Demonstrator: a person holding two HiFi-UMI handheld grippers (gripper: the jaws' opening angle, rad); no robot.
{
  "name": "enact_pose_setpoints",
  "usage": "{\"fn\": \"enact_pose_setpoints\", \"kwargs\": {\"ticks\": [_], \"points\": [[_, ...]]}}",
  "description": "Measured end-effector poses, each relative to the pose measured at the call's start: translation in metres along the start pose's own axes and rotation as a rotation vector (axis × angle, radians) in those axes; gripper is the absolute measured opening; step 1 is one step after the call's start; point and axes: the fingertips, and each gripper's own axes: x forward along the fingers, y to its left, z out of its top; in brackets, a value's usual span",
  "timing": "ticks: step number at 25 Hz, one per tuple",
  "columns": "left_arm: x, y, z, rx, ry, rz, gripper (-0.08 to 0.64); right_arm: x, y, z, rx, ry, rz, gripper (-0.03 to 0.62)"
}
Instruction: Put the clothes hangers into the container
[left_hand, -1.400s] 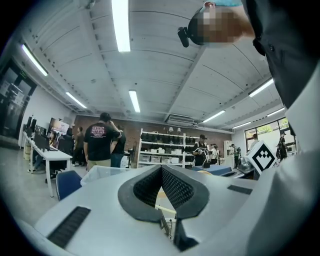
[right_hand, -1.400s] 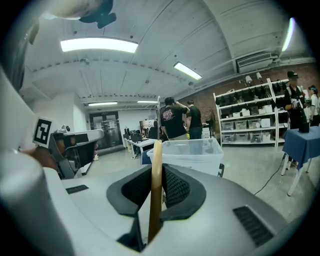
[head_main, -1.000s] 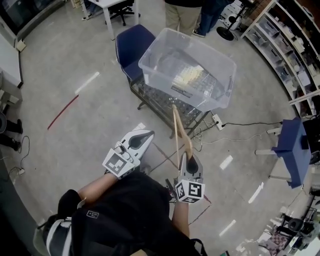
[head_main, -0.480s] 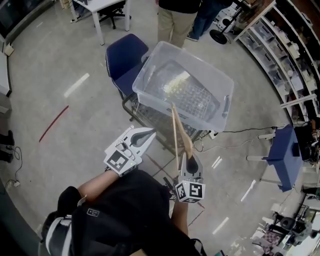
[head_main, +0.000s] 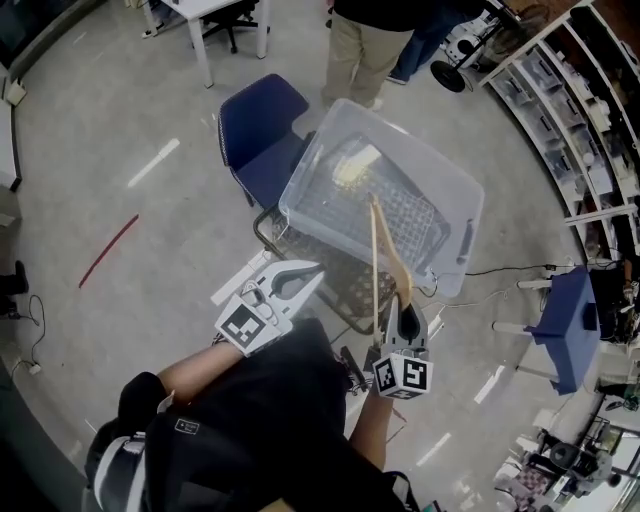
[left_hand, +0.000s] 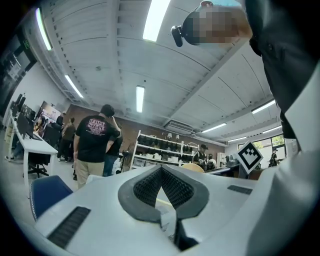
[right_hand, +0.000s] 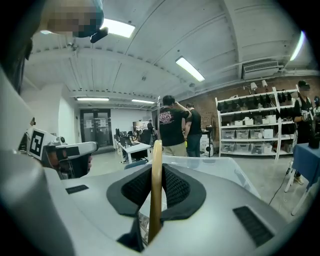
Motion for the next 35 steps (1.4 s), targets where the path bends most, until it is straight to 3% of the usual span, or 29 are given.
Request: {"fn": "enact_pose_setpoints", "kwargs": {"ticks": [7, 18, 26, 35], "points": [[0.022, 0.041, -0.011, -0.012, 0.0, 0.021, 0.025, 0.063, -0.031, 0.009, -0.023, 0.008, 0.001, 0.071], [0.094, 0.091, -0.007, 0.002, 0.011, 0.078, 0.025, 0.172, -0.086, 0.029, -0.022, 0.045, 0.089, 0.071], [0.148, 0.119, -0.026, -0.013, 0.053, 0.098, 0.025, 0.258, -0.134, -0.005, -0.017, 0.158, 0.145, 0.071], [0.193, 0.137, -0.037, -0.019, 0.083, 0.113, 0.025, 0.334, -0.166, -0.07, 0.005, 0.303, 0.212, 0.071]]}}
